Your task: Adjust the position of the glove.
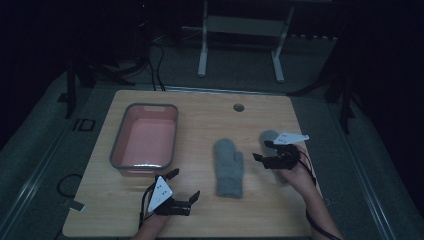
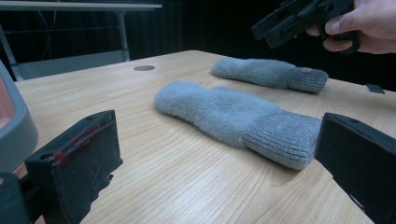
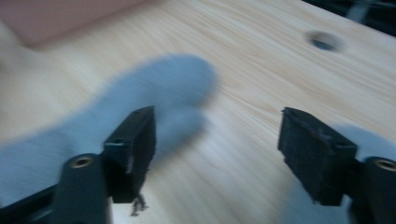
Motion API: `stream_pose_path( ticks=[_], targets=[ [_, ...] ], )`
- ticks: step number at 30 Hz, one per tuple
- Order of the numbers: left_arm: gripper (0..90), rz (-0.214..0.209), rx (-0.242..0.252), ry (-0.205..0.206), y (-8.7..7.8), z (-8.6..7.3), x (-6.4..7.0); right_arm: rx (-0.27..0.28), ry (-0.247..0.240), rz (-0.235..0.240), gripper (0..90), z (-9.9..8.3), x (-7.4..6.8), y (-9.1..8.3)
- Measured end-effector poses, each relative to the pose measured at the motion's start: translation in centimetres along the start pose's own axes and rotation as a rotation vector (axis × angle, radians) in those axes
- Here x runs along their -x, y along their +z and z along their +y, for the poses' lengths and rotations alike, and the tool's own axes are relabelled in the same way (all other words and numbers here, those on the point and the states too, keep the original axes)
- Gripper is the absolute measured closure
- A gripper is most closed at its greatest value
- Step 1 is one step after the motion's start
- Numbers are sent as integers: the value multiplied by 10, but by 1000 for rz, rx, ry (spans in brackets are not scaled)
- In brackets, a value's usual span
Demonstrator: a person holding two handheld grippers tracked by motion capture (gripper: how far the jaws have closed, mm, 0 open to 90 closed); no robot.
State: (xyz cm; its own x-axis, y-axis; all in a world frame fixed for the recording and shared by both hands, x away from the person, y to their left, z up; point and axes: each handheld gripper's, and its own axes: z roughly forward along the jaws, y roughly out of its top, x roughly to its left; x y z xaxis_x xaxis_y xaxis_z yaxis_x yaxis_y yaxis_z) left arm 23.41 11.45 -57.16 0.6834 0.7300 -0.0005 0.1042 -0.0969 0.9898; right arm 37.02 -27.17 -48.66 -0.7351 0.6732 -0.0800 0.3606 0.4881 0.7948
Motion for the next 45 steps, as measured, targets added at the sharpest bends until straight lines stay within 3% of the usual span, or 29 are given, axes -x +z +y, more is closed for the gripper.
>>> stream_pose_path(
  ticks=[2, 4, 6, 12, 13, 15, 17, 22, 23, 25, 30, 31, 36, 39, 42, 45],
  targets=[
    [6, 0, 0, 0, 0, 0, 0, 6, 1, -11, 308, -2, 1, -2],
    [6, 0, 0, 0, 0, 0, 0, 15, 16, -67, 348, -9, 7, -8],
    [6, 0, 0, -1, 0, 0, 0, 20, 44, -73, 373, -15, 13, -11],
    [6, 2, -1, -7, 0, 0, 0, -10, 155, -156, 433, -37, 37, -11],
    [6, 2, -1, -7, 0, 0, 0, -10, 155, -156, 433, -37, 37, -11],
    [6, 2, -2, -4, 0, 0, 0, -23, 226, -171, 434, -48, 46, -8],
    [6, 2, -2, -4, 0, 0, 0, -42, 265, -184, 431, -55, 51, -3],
    [6, 1, -2, -2, 0, 0, 0, -89, 316, -209, 407, -72, 55, 10],
    [6, 1, -1, -2, 0, 0, 0, -93, 323, -220, 406, -74, 54, 11],
    [6, 3, 0, -2, 0, 0, 0, -112, 284, -232, 410, -74, 49, 13],
    [6, 4, -1, -3, 0, 0, 0, -126, 264, -280, 753, -71, 37, 14],
    [6, 4, -1, -3, 0, 0, 0, -121, 270, -301, 783, -70, 35, 12],
    [6, 4, 0, -6, 0, 0, 0, -41, 356, -347, 804, -61, 21, -3],
    [6, 2, 0, -6, 0, 0, 0, -9, 354, -375, 804, -53, 7, -17],
    [6, 3, 0, -1, 0, 0, 0, 14, 424, -384, 803, -51, -4, -30],
    [6, 3, -1, -1, 0, 0, 0, 1, 453, -398, 802, -54, -14, -35]
  ],
)
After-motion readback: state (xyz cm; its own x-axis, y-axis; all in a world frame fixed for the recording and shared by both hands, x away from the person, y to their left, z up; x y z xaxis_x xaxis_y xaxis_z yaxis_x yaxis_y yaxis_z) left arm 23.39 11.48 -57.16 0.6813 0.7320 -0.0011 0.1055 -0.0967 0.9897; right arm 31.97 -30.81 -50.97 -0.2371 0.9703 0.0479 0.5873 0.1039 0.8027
